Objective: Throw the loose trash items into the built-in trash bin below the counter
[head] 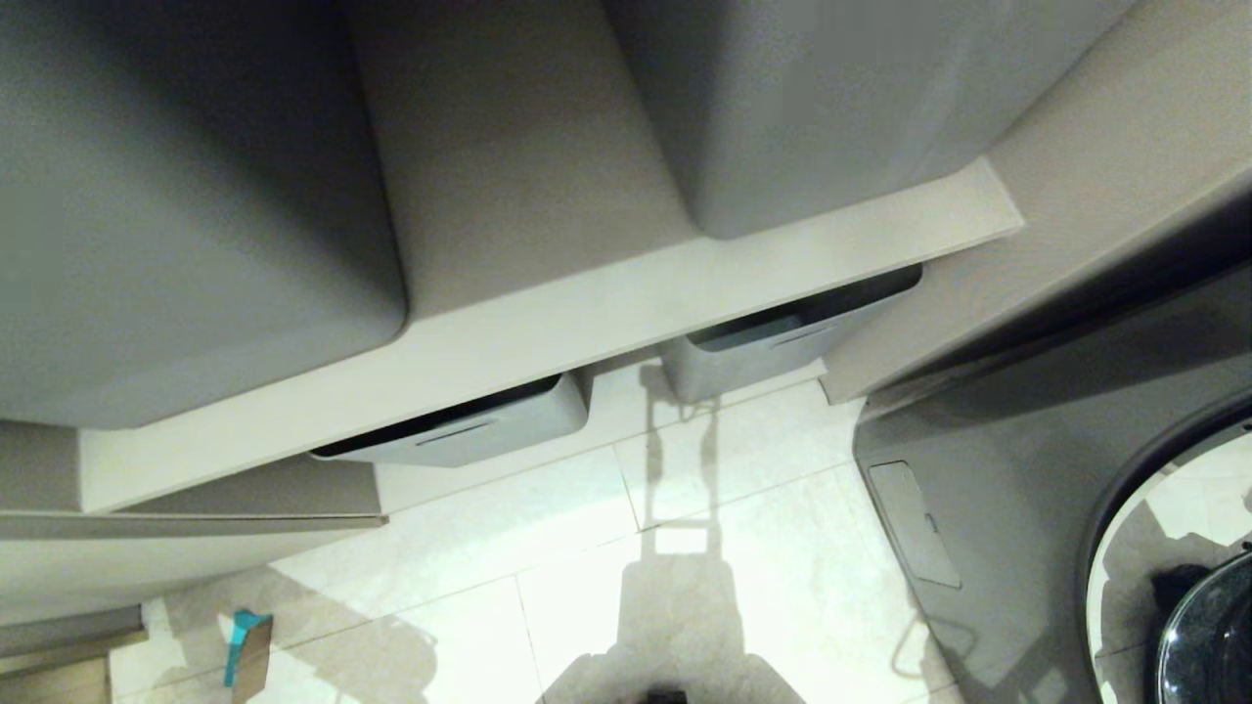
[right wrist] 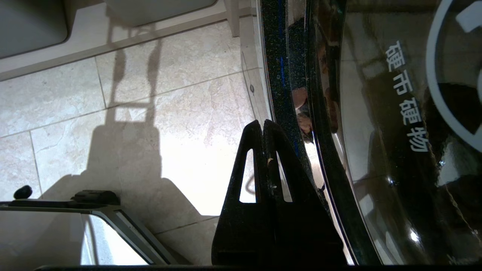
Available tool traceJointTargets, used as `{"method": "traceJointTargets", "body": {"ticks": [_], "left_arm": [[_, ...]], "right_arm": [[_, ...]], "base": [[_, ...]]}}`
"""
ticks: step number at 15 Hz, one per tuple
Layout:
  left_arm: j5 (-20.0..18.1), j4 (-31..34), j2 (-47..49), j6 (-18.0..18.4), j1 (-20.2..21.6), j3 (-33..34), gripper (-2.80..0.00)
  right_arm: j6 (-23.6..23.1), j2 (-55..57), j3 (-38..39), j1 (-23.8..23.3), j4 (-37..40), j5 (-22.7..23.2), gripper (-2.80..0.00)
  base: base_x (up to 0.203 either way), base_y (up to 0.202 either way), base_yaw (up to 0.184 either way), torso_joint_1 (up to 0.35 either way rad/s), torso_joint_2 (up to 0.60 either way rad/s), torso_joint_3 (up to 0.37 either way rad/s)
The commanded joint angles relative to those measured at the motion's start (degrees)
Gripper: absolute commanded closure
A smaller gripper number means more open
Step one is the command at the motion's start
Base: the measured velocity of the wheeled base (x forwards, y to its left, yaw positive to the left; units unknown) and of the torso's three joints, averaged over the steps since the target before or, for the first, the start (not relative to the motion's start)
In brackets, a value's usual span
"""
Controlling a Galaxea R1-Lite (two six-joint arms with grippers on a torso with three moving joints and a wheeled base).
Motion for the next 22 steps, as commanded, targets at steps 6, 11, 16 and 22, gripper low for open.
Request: {"method": "traceJointTargets", "body": {"ticks": [6,11,16,22], "left_arm": [[-5.7,-5.4,0.0,-1.2,-6.9,-0.6,-2.8],[-6.8,-10.5,0.1,-5.6,-11.6,-3.6,-2.8],[-6.5,-9.9,0.1,-8.6,-11.7,-8.2,-2.8],[-5.2,-9.9,0.1,-8.8,-10.4,-5.9,0.0]], "right_arm": [[0.0,0.0,0.0,0.0,0.0,0.0,0.0],[0.0,-0.1,0.0,0.0,0.0,0.0,0.0],[0.0,-0.1,0.0,0.0,0.0,0.0,0.0],[0.0,-0.1,0.0,0.0,0.0,0.0,0.0]], "base": [[0.0,0.0,0.0,0.0,0.0,0.0],[0.0,0.0,0.0,0.0,0.0,0.0],[0.0,0.0,0.0,0.0,0.0,0.0],[0.0,0.0,0.0,0.0,0.0,0.0]]}}
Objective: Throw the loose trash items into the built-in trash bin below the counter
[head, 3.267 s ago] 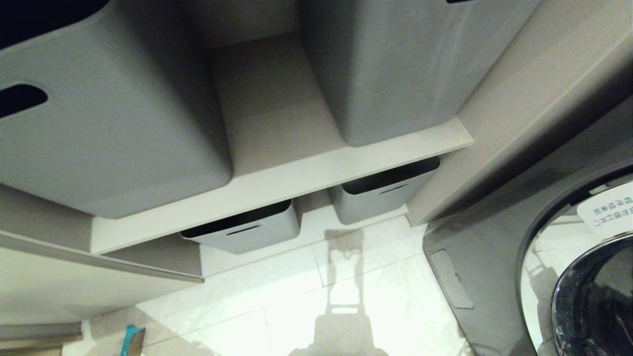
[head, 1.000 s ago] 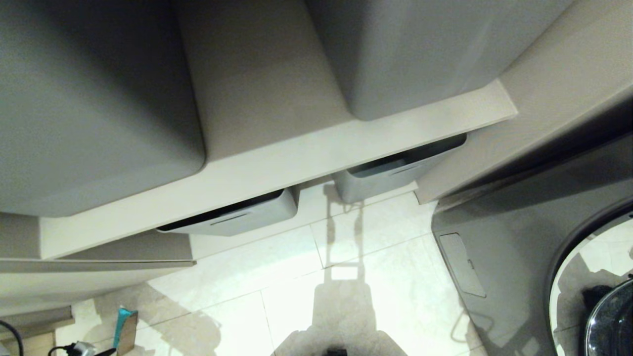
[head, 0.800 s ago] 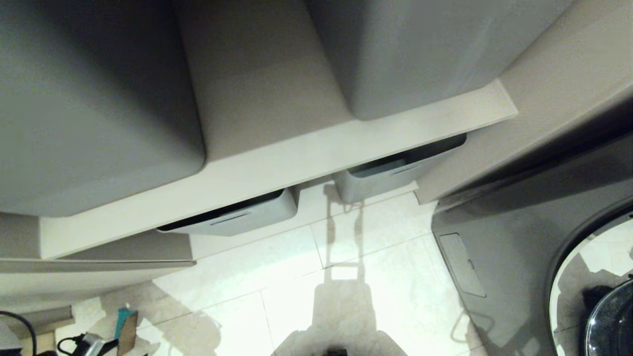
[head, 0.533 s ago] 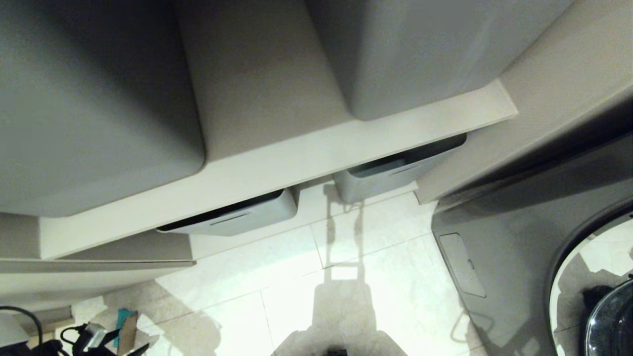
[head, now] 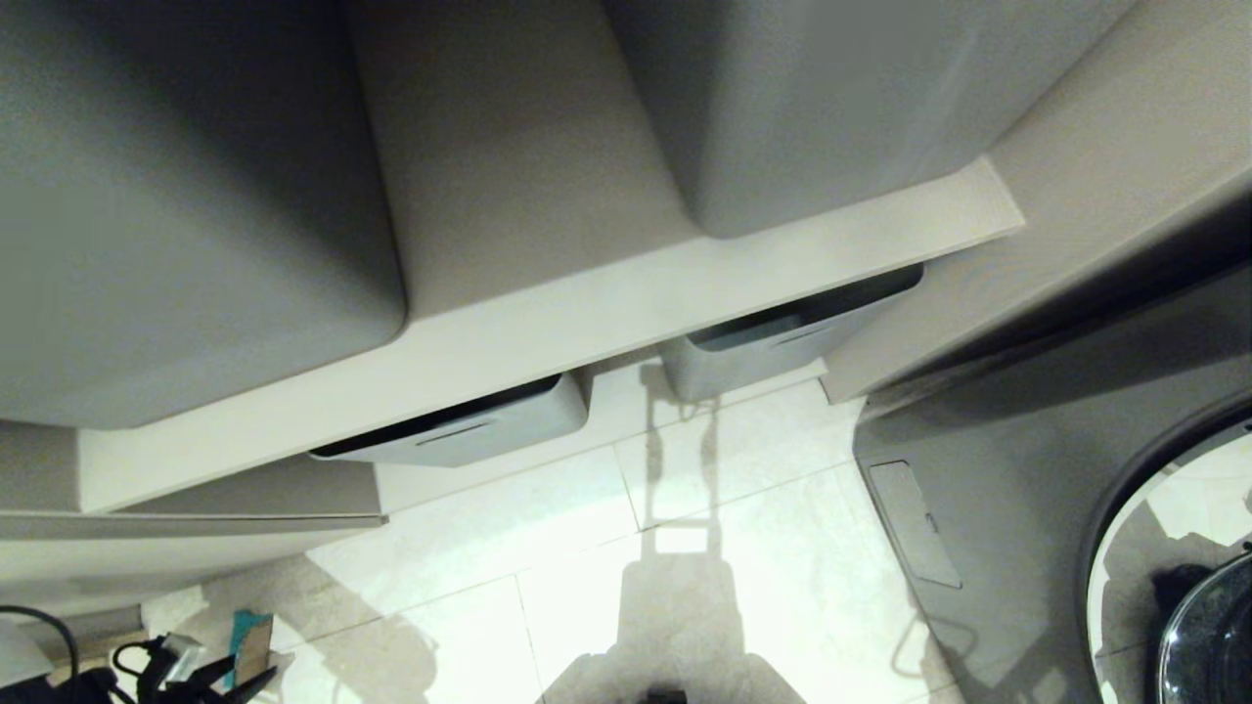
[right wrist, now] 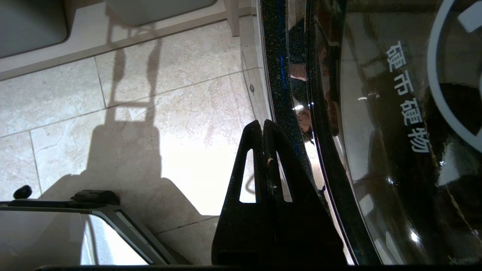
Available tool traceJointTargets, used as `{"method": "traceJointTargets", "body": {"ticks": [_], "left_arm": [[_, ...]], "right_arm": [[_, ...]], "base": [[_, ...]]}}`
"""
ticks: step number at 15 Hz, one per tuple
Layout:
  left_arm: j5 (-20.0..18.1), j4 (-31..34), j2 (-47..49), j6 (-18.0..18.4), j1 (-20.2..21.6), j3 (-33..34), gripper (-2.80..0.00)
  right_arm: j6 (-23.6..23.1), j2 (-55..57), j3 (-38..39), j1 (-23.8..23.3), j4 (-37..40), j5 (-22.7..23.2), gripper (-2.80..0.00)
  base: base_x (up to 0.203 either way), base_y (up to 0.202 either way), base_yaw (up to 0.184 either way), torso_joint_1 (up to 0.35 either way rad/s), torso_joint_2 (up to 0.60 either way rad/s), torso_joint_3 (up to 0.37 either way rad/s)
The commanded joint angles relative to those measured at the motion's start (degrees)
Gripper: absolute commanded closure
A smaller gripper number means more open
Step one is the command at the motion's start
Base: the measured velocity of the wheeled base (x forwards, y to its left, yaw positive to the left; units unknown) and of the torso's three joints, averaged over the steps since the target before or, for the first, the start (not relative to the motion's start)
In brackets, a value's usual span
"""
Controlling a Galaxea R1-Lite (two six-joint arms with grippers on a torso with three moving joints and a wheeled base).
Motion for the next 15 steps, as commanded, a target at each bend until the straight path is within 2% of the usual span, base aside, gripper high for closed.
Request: {"method": "traceJointTargets", "body": {"ticks": [1,6,8,12,15], "left_arm": [[-0.1,-0.4,0.0,0.4,0.9,1.9,0.0],[2.0,-0.5,0.0,0.6,3.4,3.0,0.0],[2.0,-0.9,-0.3,0.6,3.6,5.6,0.0],[1.9,-2.3,-7.4,3.2,7.8,22.3,0.0],[1.7,-2.8,-13.3,9.6,13.1,32.6,0.0]], "right_arm": [[0.0,-0.1,0.0,0.0,0.0,0.0,0.0],[0.0,-0.1,0.0,0.0,0.0,0.0,0.0],[0.0,-0.1,0.0,0.0,0.0,0.0,0.0],[0.0,-0.1,0.0,0.0,0.0,0.0,0.0],[0.0,-0.1,0.0,0.0,0.0,0.0,0.0]], "base": [[0.0,0.0,0.0,0.0,0.0,0.0],[0.0,0.0,0.0,0.0,0.0,0.0],[0.0,0.0,0.0,0.0,0.0,0.0],[0.0,0.0,0.0,0.0,0.0,0.0],[0.0,0.0,0.0,0.0,0.0,0.0]]}}
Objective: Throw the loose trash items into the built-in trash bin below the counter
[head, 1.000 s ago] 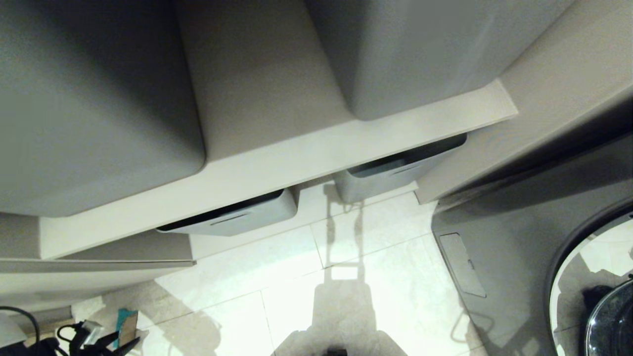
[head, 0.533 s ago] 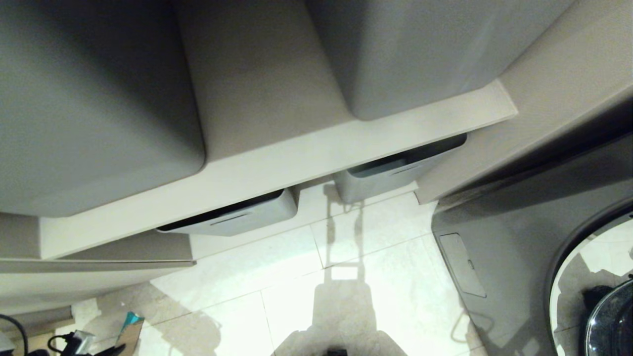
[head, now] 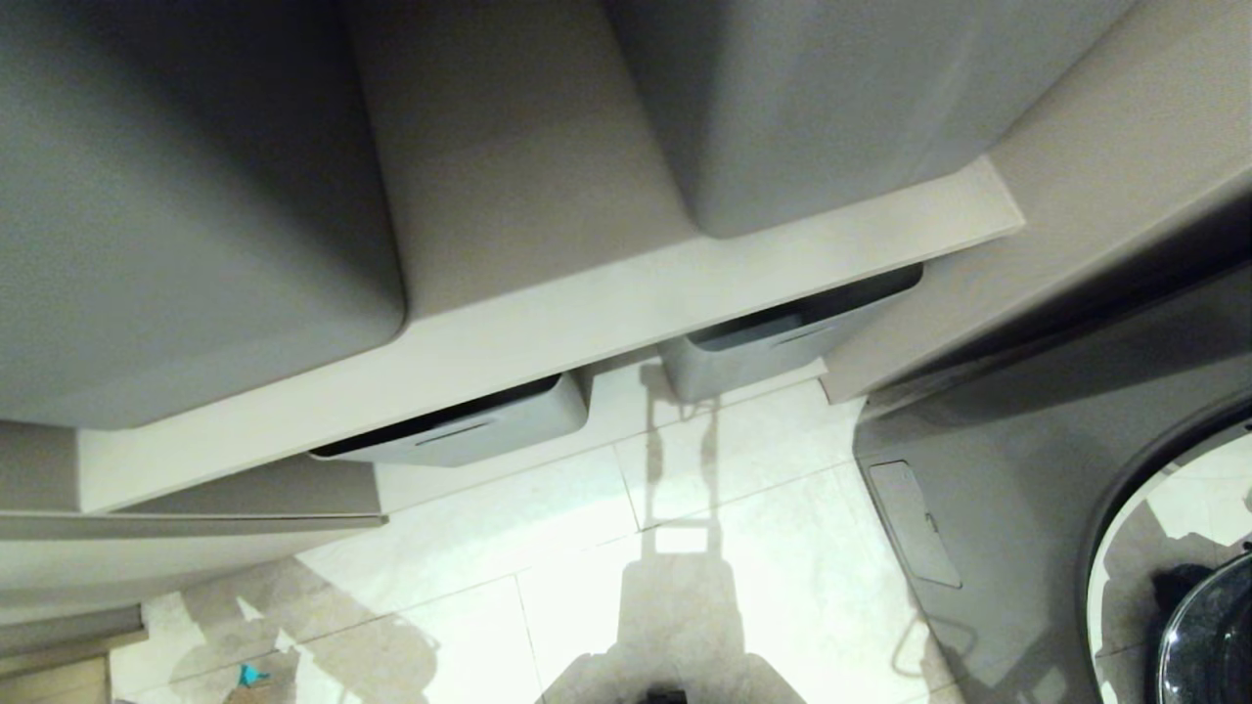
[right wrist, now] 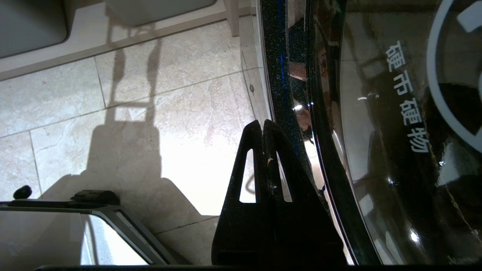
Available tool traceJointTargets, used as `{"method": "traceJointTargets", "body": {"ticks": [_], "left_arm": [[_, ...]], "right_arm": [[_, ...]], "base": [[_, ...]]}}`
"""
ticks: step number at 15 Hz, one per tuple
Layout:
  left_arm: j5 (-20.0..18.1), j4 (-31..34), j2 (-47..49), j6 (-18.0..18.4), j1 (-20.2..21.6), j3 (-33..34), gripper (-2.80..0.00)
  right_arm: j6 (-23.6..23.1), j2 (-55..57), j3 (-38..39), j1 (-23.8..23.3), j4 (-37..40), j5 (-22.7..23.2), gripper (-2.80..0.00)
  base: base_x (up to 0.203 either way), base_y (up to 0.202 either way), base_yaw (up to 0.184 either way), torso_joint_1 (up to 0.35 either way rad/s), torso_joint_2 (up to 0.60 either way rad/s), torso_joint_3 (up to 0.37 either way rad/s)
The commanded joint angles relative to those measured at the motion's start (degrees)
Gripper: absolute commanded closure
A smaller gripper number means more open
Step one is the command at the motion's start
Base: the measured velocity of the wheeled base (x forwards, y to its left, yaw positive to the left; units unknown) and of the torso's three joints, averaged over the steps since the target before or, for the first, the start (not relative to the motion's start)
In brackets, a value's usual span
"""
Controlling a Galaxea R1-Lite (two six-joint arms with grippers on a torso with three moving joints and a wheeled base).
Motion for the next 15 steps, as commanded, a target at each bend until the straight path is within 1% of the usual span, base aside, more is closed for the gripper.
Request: {"method": "traceJointTargets", "body": {"ticks": [1,3,4,7,11,12,14,15], "left_arm": [[-0.6,-0.5,-5.6,3.7,3.1,6.2,0.0],[-0.7,-0.5,-8.5,4.2,3.2,10.0,0.0],[-0.8,-0.6,-8.9,4.3,3.2,10.4,0.0],[-0.8,-1.6,-6.9,5.7,3.7,9.1,0.0],[-0.9,-3.0,-5.6,5.9,4.1,7.8,0.0],[-1.0,-5.4,-4.3,5.8,4.1,7.4,0.0],[-1.1,-14.6,0.6,5.6,4.2,7.5,0.0],[-1.2,-18.1,3.3,5.3,4.2,7.6,0.0]], "right_arm": [[0.0,-0.1,0.0,0.0,0.0,0.0,0.0],[0.0,-0.1,0.0,0.0,0.0,0.0,0.0],[0.0,-0.1,0.0,0.0,0.0,0.0,0.0],[0.0,-0.1,0.0,0.0,0.0,0.0,0.0],[0.0,-0.1,0.0,0.0,0.0,0.0,0.0],[0.0,0.0,0.0,0.0,0.0,0.0,0.0],[0.0,-0.1,0.0,0.0,0.0,0.0,0.0],[0.0,-0.1,0.0,0.1,0.0,0.0,0.0]], "base": [[0.0,0.0,0.0,0.0,0.0,0.0],[0.0,0.0,0.0,0.0,0.0,0.0],[0.0,0.0,0.0,0.0,0.0,0.0],[0.0,0.0,0.0,0.0,0.0,0.0],[0.0,0.0,0.0,0.0,0.0,0.0],[0.0,0.0,0.0,0.0,0.0,0.0],[0.0,0.0,0.0,0.0,0.0,0.0],[0.0,0.0,0.0,0.0,0.0,0.0]]}}
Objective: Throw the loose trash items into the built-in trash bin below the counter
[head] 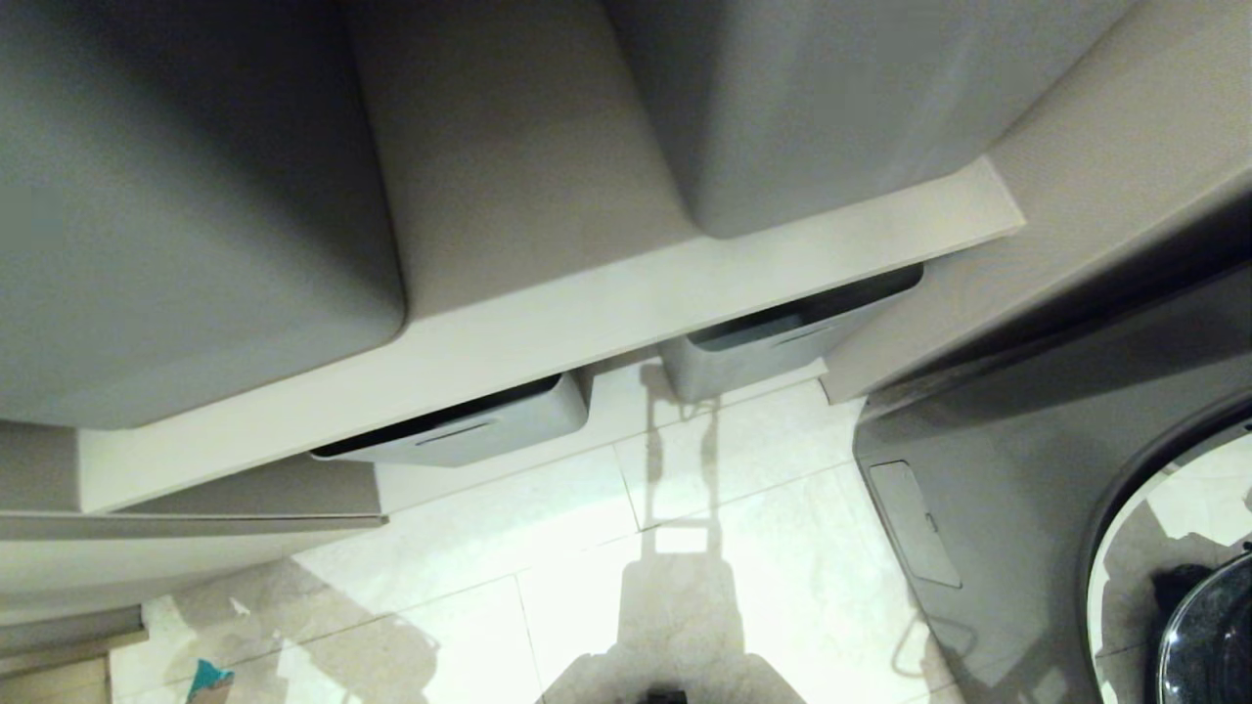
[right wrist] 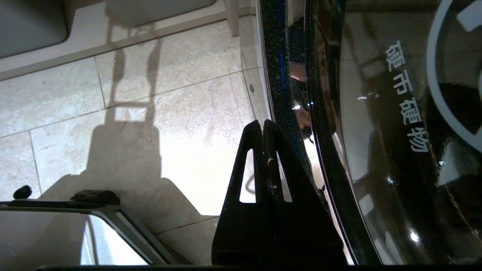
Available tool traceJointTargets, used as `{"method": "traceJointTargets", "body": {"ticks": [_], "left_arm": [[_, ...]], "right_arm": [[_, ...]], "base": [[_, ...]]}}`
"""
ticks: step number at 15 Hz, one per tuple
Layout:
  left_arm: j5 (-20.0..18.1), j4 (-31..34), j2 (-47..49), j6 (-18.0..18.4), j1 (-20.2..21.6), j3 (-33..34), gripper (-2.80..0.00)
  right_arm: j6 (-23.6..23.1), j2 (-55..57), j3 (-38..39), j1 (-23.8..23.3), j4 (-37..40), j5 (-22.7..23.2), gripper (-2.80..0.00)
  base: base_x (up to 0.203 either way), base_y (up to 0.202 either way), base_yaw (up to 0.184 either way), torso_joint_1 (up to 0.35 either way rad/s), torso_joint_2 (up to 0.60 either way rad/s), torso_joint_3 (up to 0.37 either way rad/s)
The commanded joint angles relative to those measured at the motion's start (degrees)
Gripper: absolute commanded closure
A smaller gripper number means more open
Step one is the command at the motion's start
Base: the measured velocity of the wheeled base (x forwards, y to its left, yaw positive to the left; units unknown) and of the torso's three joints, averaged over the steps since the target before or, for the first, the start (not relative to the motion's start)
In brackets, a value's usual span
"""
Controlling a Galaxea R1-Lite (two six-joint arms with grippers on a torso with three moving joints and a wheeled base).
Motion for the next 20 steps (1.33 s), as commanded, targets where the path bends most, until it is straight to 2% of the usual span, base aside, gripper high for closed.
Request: {"method": "traceJointTargets", "body": {"ticks": [1,2,13,20], "left_arm": [[-0.4,-8.4,7.7,-0.6,0.2,0.7,0.0],[-0.5,-9.7,8.3,-2.0,0.6,1.8,0.0],[-0.2,-10.3,8.5,-1.7,0.4,1.0,0.0],[0.4,-10.4,9.6,-1.2,0.3,-4.3,0.0]], "right_arm": [[0.0,0.0,0.0,0.0,0.0,0.0,0.0],[0.0,-0.1,0.0,0.0,0.0,0.0,0.0],[0.0,-0.1,0.0,0.0,0.0,0.0,0.0],[0.0,-0.1,0.0,0.0,0.0,0.0,0.0]], "base": [[0.0,0.0,0.0,0.0,0.0,0.0],[0.0,0.0,0.0,0.0,0.0,0.0],[0.0,0.0,0.0,0.0,0.0,0.0],[0.0,0.0,0.0,0.0,0.0,0.019]]}}
